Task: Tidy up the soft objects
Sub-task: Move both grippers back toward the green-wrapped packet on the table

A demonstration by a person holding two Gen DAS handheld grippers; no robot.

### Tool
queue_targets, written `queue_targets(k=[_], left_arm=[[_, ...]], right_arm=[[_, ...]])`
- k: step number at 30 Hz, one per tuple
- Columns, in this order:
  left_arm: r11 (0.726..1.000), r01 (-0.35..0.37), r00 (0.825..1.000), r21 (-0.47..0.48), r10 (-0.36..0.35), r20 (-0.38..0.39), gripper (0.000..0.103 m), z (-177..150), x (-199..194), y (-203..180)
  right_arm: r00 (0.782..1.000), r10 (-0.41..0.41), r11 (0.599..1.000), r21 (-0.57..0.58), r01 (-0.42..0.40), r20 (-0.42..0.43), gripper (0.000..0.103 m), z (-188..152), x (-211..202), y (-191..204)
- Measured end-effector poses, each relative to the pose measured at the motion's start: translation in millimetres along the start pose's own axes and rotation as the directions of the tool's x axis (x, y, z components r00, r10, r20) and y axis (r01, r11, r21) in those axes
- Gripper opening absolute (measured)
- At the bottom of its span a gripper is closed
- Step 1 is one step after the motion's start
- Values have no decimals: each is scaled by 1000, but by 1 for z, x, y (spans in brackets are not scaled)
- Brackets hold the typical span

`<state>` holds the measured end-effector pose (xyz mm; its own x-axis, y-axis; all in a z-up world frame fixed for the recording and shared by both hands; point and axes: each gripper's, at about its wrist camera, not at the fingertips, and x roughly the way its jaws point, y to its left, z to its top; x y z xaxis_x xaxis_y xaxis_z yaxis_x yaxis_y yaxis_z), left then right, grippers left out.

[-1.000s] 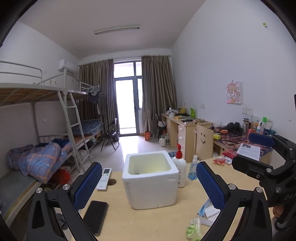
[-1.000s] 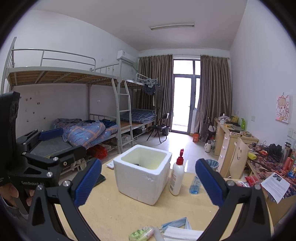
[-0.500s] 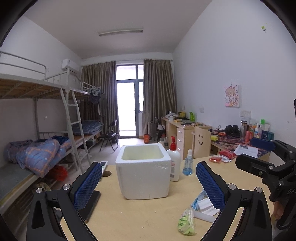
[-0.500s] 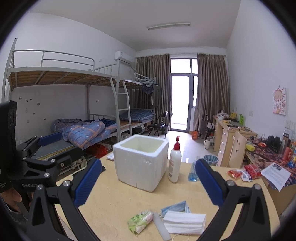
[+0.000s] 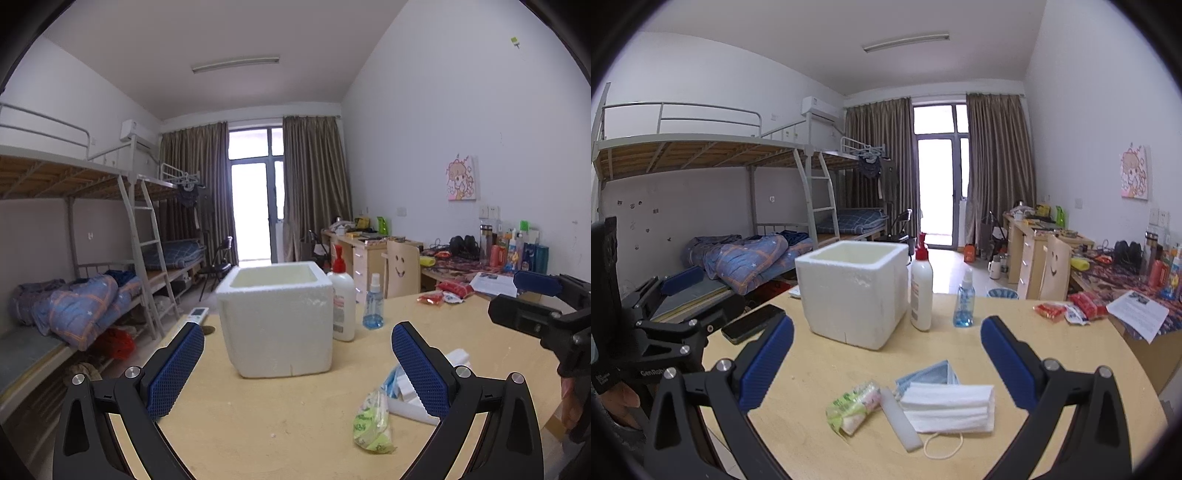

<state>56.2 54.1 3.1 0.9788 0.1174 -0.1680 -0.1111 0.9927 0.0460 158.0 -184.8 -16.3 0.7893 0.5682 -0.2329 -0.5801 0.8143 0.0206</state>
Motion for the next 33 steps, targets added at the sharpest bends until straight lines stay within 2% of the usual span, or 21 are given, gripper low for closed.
queue_targets(k=[3,7,14,18,23,33], left_arm=[[1000,15,1000,-2,-15,0,102,-12,3,-2],[1000,-5,1000,8,5,4,102,-27,2,-4],[1000,11,1000,2,-11,-4,102,-32,5,-9],[999,42,999,14,-42,-30,102,-38,10,-18],[998,57,995,17,-56,-79,102,-44,20,-24],[994,108,980,19,-103,-171,102,-50,40,-40]], right_arm=[[1000,-9,1000,8,9,-2,102,-7,0,-4],[1000,-9,1000,15,9,-12,102,-21,-2,-9],[999,-25,999,20,26,-45,102,-40,-3,-19],[999,-31,998,48,33,-43,102,-43,-5,-29],[995,-55,996,71,61,-81,102,-47,2,-39],[988,-62,995,75,73,-141,102,-53,16,-50]])
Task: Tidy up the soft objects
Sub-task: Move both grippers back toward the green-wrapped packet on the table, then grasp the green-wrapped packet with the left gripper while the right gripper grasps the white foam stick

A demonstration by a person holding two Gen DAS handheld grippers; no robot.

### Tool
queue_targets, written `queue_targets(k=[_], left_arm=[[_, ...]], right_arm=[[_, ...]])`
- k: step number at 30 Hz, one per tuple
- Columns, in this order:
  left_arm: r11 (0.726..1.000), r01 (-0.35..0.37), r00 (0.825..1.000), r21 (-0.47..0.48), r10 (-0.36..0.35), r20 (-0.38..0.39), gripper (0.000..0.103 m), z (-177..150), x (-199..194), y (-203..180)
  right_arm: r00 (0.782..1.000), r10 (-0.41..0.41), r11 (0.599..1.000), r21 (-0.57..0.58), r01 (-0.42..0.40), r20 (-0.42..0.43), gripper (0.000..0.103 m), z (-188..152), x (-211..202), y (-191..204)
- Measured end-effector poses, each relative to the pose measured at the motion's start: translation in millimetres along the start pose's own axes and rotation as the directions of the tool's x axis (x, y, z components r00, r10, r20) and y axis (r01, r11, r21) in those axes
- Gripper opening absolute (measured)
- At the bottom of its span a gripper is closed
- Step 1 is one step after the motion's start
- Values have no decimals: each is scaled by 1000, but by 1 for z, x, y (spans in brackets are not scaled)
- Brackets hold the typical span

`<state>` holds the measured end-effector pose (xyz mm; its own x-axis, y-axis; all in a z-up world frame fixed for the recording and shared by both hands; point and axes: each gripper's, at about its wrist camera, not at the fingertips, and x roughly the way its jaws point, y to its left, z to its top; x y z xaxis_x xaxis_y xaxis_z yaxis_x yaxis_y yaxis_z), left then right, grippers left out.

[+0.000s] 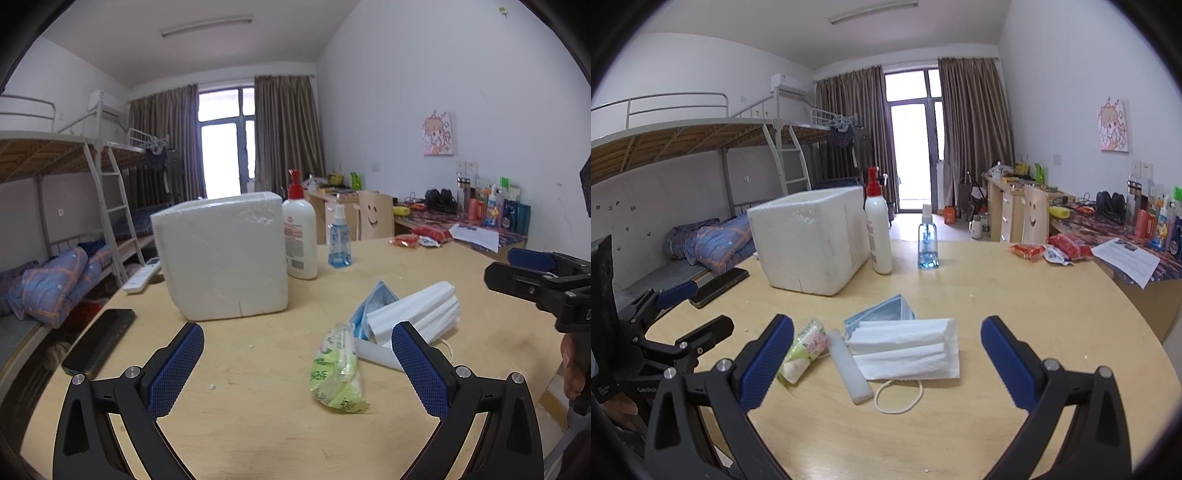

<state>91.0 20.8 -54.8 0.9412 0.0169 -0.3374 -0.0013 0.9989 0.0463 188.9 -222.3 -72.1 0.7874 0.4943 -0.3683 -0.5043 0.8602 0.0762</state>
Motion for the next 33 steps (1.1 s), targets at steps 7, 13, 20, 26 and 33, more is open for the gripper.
queue_targets(k=[7,13,20,26,33], left_arm=[[1000,11,995,7,-10,-103,102,-4,21,-7],[999,35,984,26,-30,-177,102,-7,38,-21],[1000,30,963,7,-27,-268,99,-11,62,-21],[1000,15,932,-10,-17,-361,88,-17,80,-20],[999,39,910,-12,-40,-412,64,-19,89,-24]], right_arm=[[999,0,1000,8,0,-46,102,-4,14,-7],[995,9,1000,23,-7,-104,102,-7,30,-13],[987,17,997,72,-6,-162,102,-11,47,-26],[984,29,997,72,-16,-175,102,-10,51,-31],[977,30,995,98,-9,-209,102,-10,62,-42]])
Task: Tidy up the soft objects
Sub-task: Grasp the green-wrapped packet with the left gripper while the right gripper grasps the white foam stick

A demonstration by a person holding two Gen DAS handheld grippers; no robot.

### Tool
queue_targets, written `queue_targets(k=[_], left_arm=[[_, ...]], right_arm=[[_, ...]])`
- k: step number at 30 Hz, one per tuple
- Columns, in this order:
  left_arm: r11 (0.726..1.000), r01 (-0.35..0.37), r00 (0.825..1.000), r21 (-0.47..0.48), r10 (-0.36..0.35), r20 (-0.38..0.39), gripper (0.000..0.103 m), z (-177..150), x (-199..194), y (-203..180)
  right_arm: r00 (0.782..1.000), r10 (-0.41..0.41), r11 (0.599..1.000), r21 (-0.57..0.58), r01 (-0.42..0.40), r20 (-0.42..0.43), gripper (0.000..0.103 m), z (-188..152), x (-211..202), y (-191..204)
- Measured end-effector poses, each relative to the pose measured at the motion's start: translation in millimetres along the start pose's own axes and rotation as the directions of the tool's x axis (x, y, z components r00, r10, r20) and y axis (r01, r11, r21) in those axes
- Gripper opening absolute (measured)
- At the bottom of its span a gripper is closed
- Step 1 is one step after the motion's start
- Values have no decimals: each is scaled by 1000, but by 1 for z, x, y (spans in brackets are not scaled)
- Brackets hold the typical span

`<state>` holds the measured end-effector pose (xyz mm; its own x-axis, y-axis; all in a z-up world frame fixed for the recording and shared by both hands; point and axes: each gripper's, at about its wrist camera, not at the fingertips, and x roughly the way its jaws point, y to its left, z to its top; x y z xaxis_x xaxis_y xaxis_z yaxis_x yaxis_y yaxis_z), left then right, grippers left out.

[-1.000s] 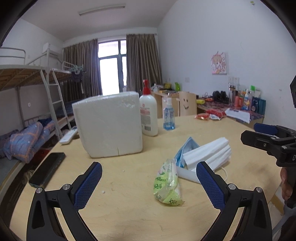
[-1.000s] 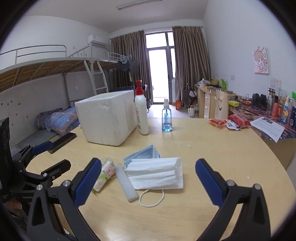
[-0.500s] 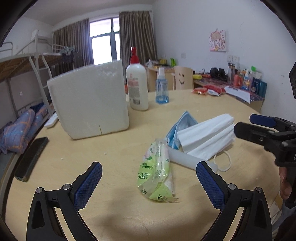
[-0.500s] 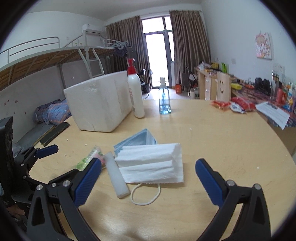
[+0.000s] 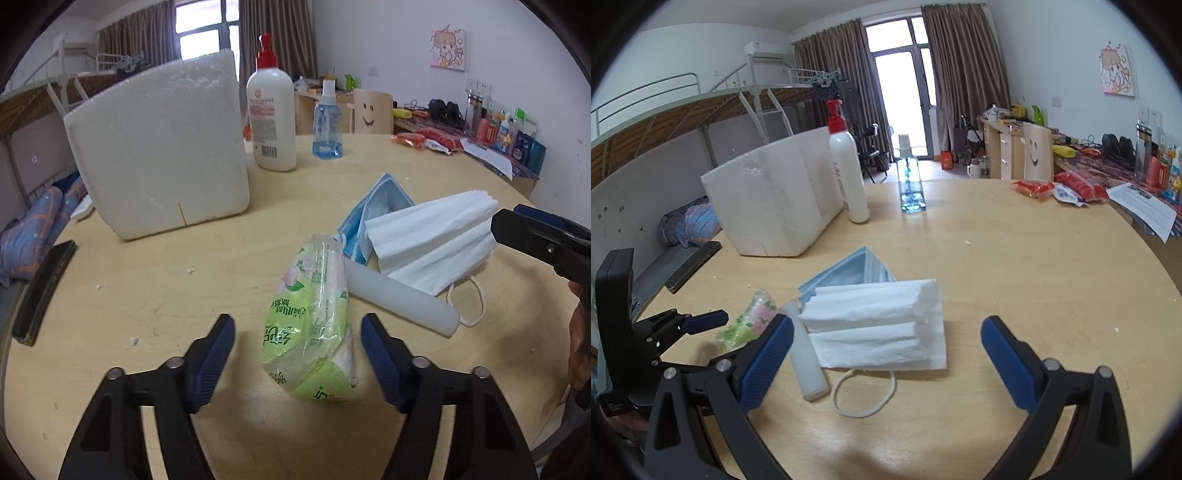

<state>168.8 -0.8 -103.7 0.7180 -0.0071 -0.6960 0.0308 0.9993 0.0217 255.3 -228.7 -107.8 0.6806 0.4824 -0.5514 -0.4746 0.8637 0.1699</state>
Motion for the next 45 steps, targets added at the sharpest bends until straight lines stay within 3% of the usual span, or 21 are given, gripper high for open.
queue_targets(k=[5,11,23,28,36,39,45], left_arm=[[1000,19,999,-20,-20,-34,47,0,6,4],[1000,31,999,-4,-31,-37,37,0,7,2],[999,51,998,10,-51,-26,34,0,6,3],[999,52,998,14,-52,-25,34,-1,6,3],[998,54,998,15,-54,-15,34,-1,5,2],[998,55,998,13,-55,-4,34,-2,4,3],[998,63,998,9,-63,24,31,-2,-4,5]], right_arm=[[1000,-1,1000,16,1,-22,102,0,6,-5],[999,6,1000,28,-5,-42,102,2,13,-7],[993,75,992,104,-65,-86,102,3,21,-16],[989,93,992,96,-82,-119,63,3,26,-14],[989,103,992,80,-95,-104,20,2,21,-10],[990,111,992,75,-104,-88,12,4,17,-8],[992,119,991,65,-116,-45,11,12,2,-6]])
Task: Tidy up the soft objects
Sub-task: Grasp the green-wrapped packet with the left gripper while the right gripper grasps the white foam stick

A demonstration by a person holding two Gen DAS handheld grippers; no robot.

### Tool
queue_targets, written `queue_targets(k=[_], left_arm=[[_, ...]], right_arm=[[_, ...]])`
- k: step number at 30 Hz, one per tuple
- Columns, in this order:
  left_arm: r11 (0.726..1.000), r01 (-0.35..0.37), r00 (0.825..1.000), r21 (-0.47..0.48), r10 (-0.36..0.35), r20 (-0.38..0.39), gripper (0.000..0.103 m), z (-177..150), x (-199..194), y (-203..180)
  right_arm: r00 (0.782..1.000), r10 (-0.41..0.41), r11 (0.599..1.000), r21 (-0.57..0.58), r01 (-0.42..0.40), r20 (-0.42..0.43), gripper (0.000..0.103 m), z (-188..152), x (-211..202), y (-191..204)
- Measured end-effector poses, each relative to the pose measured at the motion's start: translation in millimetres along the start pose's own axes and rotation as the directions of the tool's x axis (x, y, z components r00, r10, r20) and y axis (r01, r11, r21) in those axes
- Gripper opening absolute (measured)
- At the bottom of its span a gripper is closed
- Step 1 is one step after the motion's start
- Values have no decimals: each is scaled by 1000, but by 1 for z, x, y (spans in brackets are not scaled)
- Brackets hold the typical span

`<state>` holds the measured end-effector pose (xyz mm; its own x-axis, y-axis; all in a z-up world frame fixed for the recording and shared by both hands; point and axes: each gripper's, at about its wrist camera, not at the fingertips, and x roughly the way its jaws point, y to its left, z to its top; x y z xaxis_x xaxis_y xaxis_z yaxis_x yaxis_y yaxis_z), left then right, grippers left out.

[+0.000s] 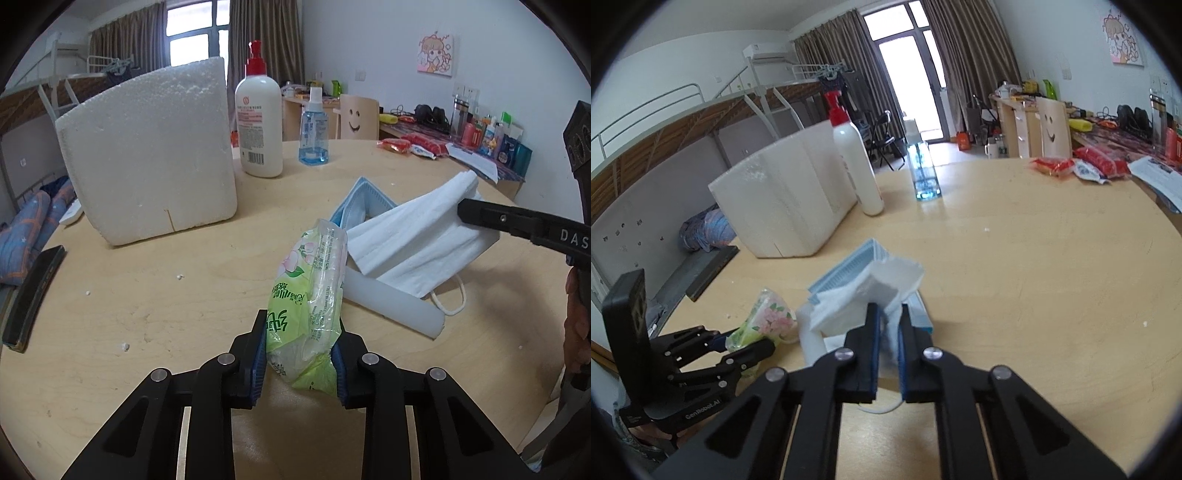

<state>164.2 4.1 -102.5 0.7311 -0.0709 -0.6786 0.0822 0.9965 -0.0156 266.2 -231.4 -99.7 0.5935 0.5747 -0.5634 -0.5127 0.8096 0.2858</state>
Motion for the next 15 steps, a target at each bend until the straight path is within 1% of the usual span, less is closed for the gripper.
queue_targets(k=[6,8,11,14,15], left_arm=[[1000,0,999,-6,0,36,31,3,-12,2],[1000,0,999,-4,1,41,31,3,-14,3],[1000,-2,999,-11,3,43,31,3,-15,4],[1000,-1,999,-16,2,46,31,2,-17,6],[1000,-2,999,-18,3,49,31,2,-18,7]], right_arm=[[999,4,1000,-26,-3,53,11,8,-17,9],[999,-2,999,-40,4,50,11,9,-18,13],[998,-42,997,-62,45,47,11,9,-17,15],[998,-51,994,-98,56,45,11,8,-15,20],[997,-67,991,-109,72,42,14,8,-12,23]])
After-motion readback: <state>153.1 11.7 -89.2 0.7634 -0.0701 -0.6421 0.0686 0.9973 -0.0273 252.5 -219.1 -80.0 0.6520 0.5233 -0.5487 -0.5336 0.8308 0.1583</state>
